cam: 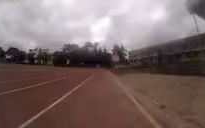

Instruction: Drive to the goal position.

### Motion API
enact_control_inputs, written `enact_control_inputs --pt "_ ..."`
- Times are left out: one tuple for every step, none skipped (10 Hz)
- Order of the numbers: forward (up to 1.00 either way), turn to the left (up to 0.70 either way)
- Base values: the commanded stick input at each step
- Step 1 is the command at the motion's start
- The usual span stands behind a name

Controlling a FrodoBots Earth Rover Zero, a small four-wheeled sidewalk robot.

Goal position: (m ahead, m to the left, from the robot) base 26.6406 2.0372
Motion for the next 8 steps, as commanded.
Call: enact_control_inputs --pt "0.7 0.0" --pt "0.7 0.0" --pt "0.7 0.0" --pt "0.7 0.0" --pt "0.7 0.0" --pt "0.7 0.0" --pt "0.7 0.0" --pt "0.7 0.0"
